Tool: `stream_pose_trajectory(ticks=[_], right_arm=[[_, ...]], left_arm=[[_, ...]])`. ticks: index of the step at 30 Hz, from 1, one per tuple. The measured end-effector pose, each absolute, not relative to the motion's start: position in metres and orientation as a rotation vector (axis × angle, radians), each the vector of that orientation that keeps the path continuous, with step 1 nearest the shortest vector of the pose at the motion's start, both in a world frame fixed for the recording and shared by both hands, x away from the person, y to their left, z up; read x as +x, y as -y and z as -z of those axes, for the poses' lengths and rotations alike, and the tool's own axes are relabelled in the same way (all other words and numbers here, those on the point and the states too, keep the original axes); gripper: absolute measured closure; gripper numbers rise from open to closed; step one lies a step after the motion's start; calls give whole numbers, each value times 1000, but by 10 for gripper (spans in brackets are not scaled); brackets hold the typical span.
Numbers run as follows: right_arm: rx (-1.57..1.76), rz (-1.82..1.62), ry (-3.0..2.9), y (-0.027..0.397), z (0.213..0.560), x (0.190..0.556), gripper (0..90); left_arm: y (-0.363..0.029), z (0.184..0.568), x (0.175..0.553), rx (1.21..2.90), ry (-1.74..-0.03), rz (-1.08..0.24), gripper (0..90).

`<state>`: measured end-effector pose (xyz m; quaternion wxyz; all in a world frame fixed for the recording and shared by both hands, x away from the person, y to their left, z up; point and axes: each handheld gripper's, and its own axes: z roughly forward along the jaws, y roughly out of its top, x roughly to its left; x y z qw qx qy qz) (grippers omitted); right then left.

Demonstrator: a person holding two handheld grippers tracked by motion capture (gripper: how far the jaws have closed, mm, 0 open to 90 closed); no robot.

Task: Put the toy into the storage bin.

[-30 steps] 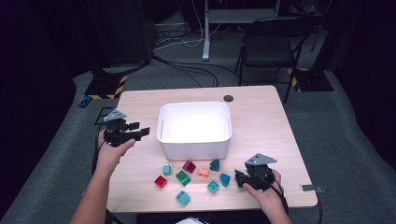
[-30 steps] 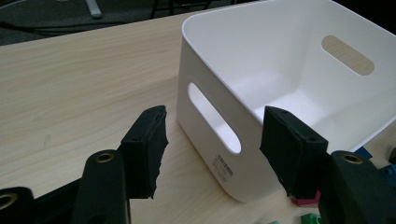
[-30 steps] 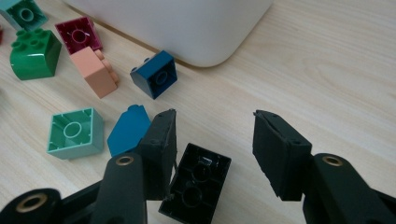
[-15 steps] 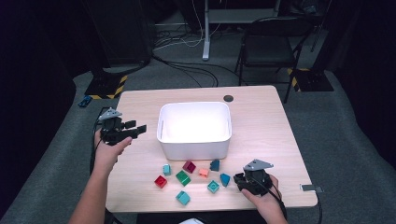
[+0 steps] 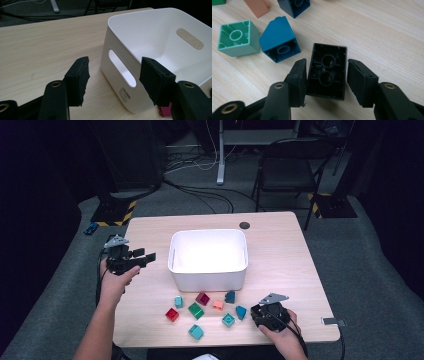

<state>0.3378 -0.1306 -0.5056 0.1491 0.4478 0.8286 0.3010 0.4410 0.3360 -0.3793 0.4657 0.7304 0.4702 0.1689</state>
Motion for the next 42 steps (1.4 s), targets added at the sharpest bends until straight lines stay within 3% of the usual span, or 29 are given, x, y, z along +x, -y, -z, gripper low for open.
stream_pose_trajectory(ticks=[5, 23, 42], right_arm=[[1316, -850, -2393, 133, 507, 338, 565], [1295, -838, -2366, 134, 504, 345, 579], [1218, -950, -2383, 128, 457, 357, 579]], left_arm=[[-334, 380, 442, 1806, -1147, -413, 401], [-338, 380, 438, 1794, -1158, -430, 401], [-345, 379, 427, 1779, -1163, -430, 402]])
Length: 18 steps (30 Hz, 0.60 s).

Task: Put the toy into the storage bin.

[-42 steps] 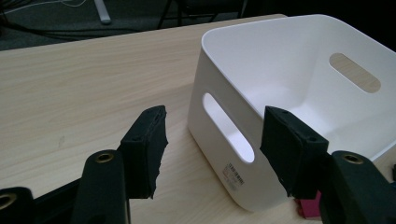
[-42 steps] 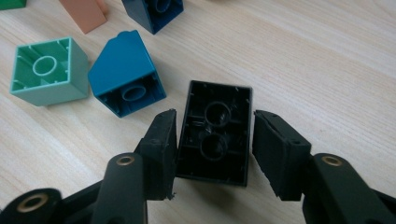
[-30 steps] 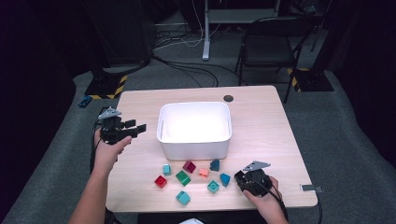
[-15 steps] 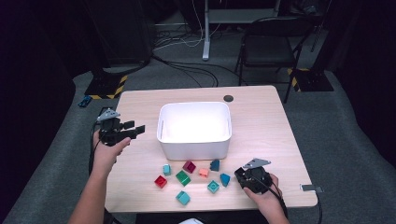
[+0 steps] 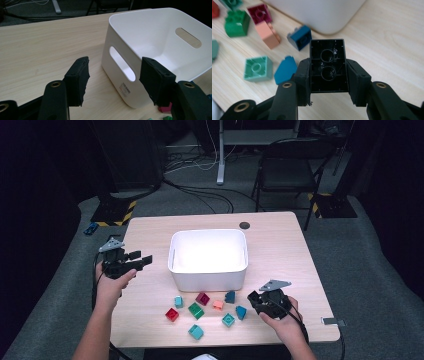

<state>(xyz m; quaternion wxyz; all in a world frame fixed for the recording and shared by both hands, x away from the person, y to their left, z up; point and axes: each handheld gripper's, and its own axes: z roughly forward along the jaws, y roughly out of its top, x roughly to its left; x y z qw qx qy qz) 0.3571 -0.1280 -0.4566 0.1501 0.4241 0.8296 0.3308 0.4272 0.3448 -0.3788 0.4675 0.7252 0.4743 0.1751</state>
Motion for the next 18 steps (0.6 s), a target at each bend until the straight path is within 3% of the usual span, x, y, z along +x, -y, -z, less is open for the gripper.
stream_pose_trajectory(ticks=[18], right_arm=[[1085, -1002, -2411, 116, 379, 383, 579]], left_arm=[[-351, 379, 425, 1768, -1185, -439, 405]])
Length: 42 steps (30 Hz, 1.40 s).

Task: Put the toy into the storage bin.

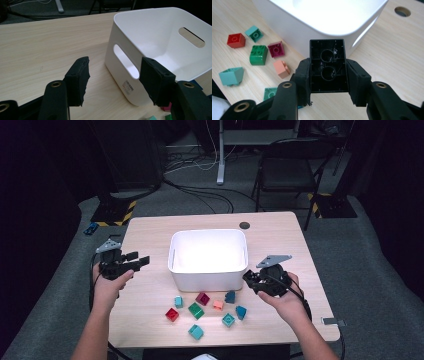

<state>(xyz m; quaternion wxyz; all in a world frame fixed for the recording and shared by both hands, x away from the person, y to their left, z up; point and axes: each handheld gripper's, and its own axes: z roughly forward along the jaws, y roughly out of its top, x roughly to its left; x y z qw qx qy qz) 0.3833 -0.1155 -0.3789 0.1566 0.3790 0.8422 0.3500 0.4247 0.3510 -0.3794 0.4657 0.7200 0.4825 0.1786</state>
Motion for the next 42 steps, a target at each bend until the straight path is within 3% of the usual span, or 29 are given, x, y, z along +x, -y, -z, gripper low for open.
stream_pose_trajectory(ticks=[19, 42], right_arm=[[991, -1019, -2432, 87, 321, 420, 579], [882, -1053, -2504, 32, 327, 479, 581]], left_arm=[[-354, 380, 425, 1765, -1188, -441, 406], [-354, 380, 427, 1767, -1183, -433, 406]])
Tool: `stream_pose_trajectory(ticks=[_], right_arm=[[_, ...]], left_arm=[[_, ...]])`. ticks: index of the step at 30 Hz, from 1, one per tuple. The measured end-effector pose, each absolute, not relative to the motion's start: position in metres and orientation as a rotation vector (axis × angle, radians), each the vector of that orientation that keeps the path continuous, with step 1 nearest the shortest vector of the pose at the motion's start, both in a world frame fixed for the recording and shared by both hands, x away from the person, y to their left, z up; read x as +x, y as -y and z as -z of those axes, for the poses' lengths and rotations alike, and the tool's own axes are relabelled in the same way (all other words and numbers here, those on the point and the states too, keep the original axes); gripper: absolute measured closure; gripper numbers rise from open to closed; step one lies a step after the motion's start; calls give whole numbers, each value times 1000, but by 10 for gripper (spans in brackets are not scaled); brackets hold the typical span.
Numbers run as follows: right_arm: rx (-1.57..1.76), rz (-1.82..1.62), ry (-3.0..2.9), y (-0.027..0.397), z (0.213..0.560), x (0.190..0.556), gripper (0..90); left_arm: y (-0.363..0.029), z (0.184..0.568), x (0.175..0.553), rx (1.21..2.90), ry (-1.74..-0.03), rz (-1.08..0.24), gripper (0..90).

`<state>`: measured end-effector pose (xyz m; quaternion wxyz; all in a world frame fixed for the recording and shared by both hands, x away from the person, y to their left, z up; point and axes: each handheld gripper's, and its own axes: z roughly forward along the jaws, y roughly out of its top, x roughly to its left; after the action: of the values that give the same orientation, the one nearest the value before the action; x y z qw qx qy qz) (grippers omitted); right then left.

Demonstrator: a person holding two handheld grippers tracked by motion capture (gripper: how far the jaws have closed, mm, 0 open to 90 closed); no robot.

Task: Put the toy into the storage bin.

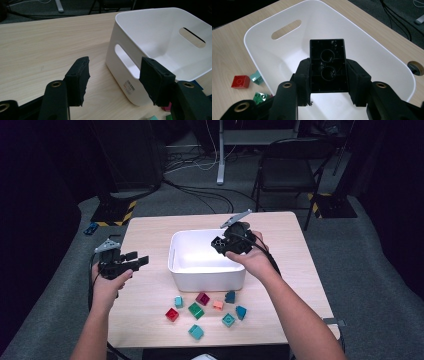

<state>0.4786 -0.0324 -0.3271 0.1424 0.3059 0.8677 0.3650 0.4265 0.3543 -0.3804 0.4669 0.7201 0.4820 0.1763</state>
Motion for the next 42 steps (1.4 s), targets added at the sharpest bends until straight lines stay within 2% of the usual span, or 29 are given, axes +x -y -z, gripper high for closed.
stream_pose_trajectory(ticks=[19, 42], right_arm=[[814, -1093, -2548, -18, 353, 513, 580], [748, -1104, -2633, -54, 387, 538, 577]], left_arm=[[-356, 379, 427, 1759, -1179, -424, 406], [-354, 381, 428, 1763, -1171, -418, 406]])
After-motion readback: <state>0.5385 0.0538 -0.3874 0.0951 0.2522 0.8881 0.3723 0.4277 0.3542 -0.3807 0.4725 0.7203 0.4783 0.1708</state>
